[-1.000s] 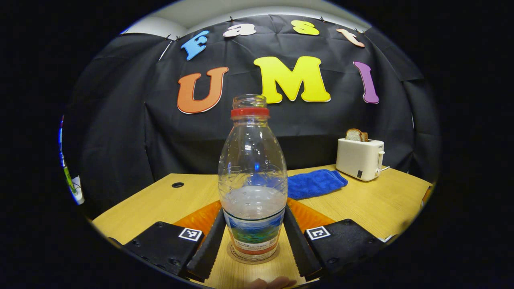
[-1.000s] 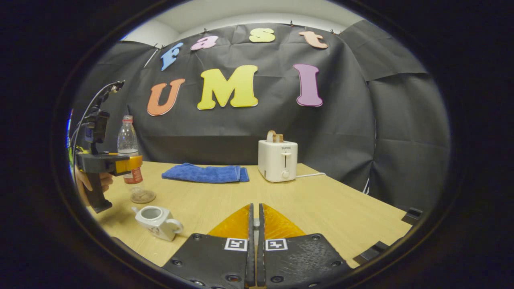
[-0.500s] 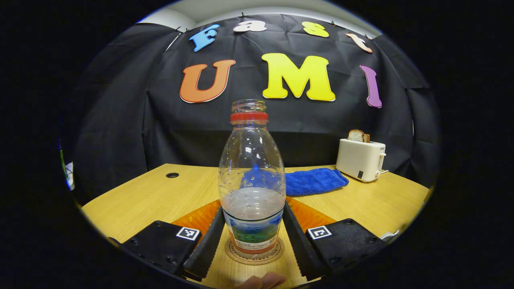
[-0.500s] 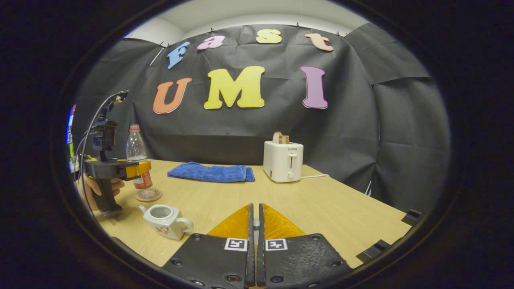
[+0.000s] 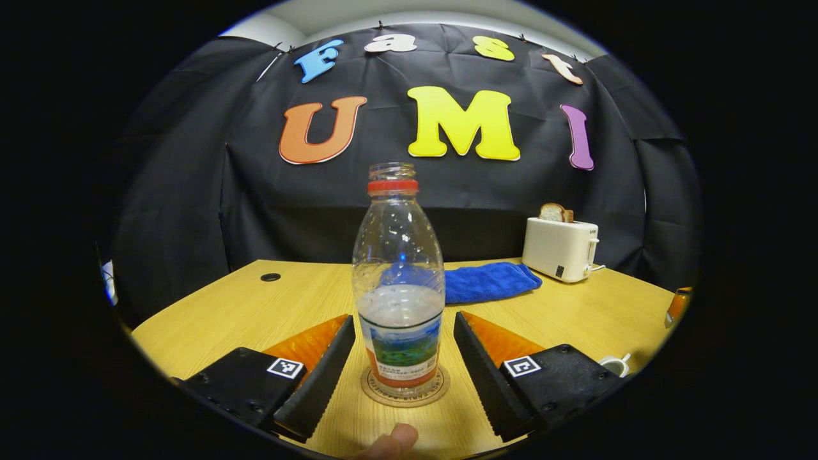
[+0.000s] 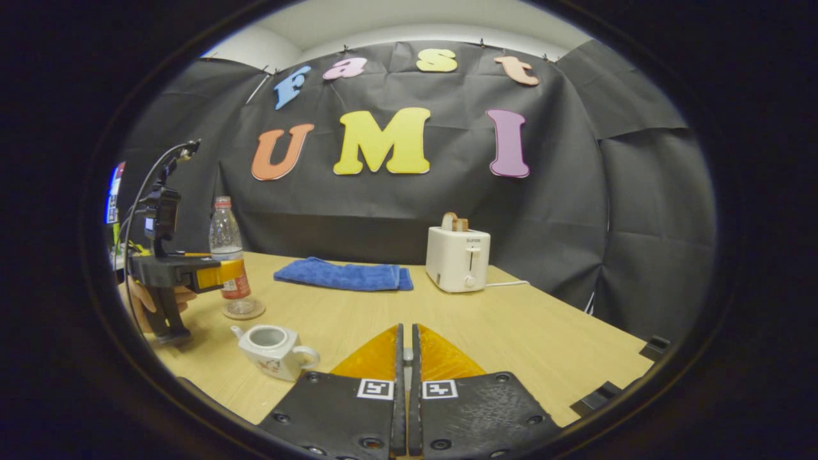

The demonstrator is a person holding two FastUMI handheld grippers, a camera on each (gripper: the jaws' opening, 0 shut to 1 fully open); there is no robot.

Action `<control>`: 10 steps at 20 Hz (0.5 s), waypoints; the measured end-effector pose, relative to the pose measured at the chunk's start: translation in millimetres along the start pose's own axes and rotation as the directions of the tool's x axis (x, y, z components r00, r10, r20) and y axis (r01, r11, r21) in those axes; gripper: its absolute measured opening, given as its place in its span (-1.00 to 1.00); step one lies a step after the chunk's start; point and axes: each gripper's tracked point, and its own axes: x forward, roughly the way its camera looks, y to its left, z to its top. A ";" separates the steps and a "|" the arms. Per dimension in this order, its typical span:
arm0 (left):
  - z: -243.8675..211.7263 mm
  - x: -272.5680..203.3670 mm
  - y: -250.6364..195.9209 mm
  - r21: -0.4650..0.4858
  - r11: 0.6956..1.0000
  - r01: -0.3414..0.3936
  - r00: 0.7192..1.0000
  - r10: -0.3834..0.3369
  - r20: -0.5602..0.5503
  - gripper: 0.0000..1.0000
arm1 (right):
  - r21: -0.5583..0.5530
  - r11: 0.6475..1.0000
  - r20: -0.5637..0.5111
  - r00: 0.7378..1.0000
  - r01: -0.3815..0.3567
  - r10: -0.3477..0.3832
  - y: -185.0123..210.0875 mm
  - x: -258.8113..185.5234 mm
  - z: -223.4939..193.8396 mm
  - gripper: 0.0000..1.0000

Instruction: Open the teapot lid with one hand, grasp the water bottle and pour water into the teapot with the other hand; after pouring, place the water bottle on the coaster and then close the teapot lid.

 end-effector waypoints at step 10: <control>14.0 -96.0 14.8 0.006 0.992 -0.123 0.992 0.123 -0.033 0.94 | -0.047 0.990 0.021 0.991 -0.132 0.133 43.8 -6.7 10.2 -0.97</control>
